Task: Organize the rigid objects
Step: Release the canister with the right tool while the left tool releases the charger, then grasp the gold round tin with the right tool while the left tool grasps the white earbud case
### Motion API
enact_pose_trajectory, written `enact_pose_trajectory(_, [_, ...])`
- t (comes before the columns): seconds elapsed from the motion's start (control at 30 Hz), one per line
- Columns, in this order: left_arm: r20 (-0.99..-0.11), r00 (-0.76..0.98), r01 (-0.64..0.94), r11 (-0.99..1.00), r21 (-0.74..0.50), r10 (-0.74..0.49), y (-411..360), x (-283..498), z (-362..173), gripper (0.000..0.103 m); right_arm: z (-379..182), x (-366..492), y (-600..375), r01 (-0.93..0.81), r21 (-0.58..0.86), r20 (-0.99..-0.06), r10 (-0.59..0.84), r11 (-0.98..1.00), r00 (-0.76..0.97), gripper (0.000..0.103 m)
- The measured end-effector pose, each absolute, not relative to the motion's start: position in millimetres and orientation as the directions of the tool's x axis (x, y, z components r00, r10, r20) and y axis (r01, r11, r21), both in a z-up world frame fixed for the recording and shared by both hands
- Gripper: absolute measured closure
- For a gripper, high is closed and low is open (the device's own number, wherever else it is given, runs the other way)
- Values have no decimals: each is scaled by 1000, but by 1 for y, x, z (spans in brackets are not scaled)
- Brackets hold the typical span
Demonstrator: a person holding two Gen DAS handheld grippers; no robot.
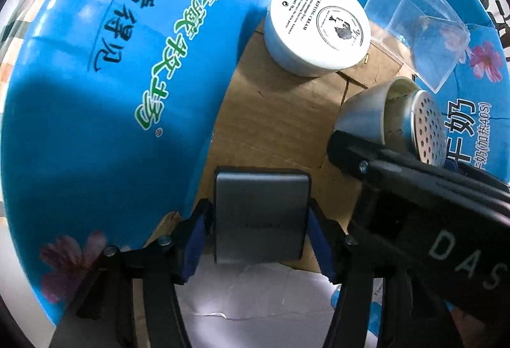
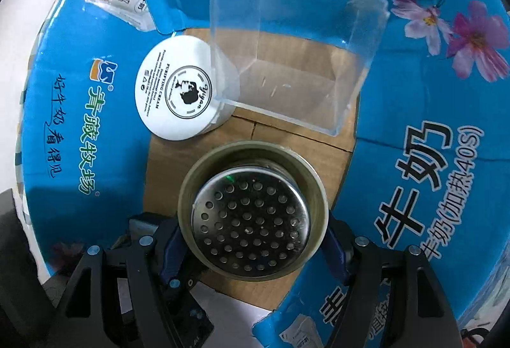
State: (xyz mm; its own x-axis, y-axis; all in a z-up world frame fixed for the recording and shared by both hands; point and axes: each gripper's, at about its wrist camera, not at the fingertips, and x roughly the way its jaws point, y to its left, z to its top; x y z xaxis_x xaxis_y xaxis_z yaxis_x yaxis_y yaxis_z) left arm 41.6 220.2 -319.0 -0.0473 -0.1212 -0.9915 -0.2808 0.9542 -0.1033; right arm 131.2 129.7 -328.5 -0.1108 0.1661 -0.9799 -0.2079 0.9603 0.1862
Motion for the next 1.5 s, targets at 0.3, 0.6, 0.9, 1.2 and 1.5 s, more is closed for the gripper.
enact_pose_trajectory(0.3, [-996, -7, -275, 958, -80, -85, 219, 58, -285, 7, -310, 130, 130, -226, 197, -979, 181, 954, -89, 20])
enact_pose_trajectory(0.6, [-990, 140, -274, 961, -37, 1, 223, 48, -217, 0, -254, 127, 112, -259, 201, -978, 207, 945, -5, 4])
enact_pose_trajectory(0.9, [-964, 258, -237, 972, 4, 66, 213, 16, -166, 0, -183, 101, 72, -284, 228, -960, 264, 931, 95, 4])
enact_pose_trajectory(1.2, [-932, 353, -198, 980, 16, 87, 187, -2, -123, 0, -123, 67, 26, -303, 247, -929, 314, 920, 195, 4])
enact_pose_trajectory(1.5, [-911, 408, -121, 993, 14, 63, 139, 2, -94, 0, -82, 51, -22, -273, 282, -897, 354, 920, 267, 4])
